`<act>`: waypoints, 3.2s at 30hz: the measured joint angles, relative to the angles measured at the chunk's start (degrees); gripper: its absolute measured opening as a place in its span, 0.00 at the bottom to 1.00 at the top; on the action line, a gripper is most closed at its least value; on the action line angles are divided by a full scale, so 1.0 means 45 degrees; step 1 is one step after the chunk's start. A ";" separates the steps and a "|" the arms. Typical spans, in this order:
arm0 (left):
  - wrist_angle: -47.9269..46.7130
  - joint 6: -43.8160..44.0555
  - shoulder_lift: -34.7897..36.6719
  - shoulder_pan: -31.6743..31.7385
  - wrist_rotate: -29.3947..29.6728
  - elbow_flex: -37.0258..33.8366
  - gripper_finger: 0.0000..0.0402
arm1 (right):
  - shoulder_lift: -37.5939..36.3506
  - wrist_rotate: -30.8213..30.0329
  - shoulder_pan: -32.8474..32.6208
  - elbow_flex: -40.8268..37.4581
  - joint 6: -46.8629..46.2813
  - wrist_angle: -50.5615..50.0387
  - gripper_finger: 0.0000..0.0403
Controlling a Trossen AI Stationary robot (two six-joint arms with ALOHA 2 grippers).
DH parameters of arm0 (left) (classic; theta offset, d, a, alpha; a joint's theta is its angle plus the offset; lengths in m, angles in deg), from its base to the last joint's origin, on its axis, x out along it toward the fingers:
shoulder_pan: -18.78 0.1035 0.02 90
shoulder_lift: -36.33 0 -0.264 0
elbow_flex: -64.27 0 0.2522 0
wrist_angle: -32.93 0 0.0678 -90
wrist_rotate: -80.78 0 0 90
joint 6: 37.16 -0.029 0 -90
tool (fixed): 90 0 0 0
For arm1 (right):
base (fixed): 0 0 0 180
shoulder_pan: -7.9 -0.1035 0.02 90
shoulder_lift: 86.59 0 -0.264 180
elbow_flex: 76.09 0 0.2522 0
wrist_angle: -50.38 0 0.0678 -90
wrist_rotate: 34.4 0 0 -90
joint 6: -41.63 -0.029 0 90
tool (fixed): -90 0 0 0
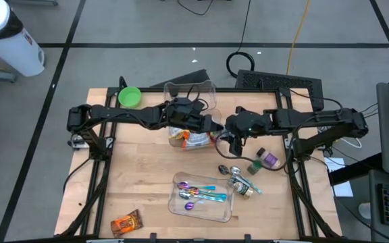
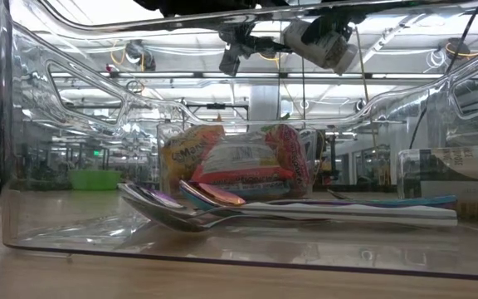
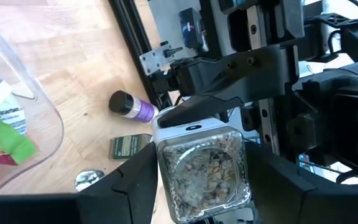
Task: Pick & Place Food Item
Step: Put the white seasoning bottle into the top transparent bin
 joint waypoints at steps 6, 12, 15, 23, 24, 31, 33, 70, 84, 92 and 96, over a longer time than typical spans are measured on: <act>-0.0007 -0.0006 0.0004 -0.0074 -0.0163 0.0000 0.52 | -0.0005 0.0062 -0.0018 0.0000 -0.0049 0.0028 0.47; 0.0215 -0.0540 0.0001 -0.0105 -0.0436 0.0000 0.52 | -0.0015 0.0125 -0.0023 0.0020 -0.0236 0.0382 0.61; 0.0187 -0.0607 -0.0005 -0.0121 -0.0499 -0.0001 0.51 | -0.0039 0.0128 -0.0027 0.0049 -0.0233 0.0398 0.72; 0.0234 -0.0655 -0.0010 -0.0107 -0.0499 -0.0005 0.51 | -0.0100 0.0027 -0.0023 0.0034 -0.0087 0.0553 0.76; 0.0238 -0.0710 -0.0010 -0.0107 -0.0558 -0.0005 0.51 | -0.0133 0.0116 -0.0023 0.0029 -0.0082 0.0546 0.75; 0.0238 -0.0937 -0.0010 -0.0083 -0.0668 -0.0005 0.51 | -0.0891 0.0304 -0.0023 0.0029 -0.0005 0.0470 0.73; 0.0238 -0.1049 -0.0010 -0.0060 -0.0673 -0.0005 0.51 | -0.1208 0.0293 -0.0023 0.0024 0.0000 0.0466 0.73; 0.4763 -0.0614 0.0757 0.1284 -0.3393 -0.0015 0.51 | -0.4575 -0.3535 -0.2157 -0.2074 0.2513 0.6118 0.73; 0.4813 -0.0471 0.1000 0.1613 -0.3777 -0.0005 0.51 | -0.4570 -0.5798 -0.3019 -0.4041 0.4146 0.9962 0.73; 0.4819 -0.0358 0.1000 0.1705 -0.4024 -0.0005 0.51 | -0.4244 -0.6415 -0.3019 -0.4085 0.4187 1.0141 0.71; 0.4823 -0.0325 0.1000 0.1705 -0.4010 -0.0005 0.51 | -0.4138 -0.6393 -0.3019 -0.4085 0.4188 1.0129 0.65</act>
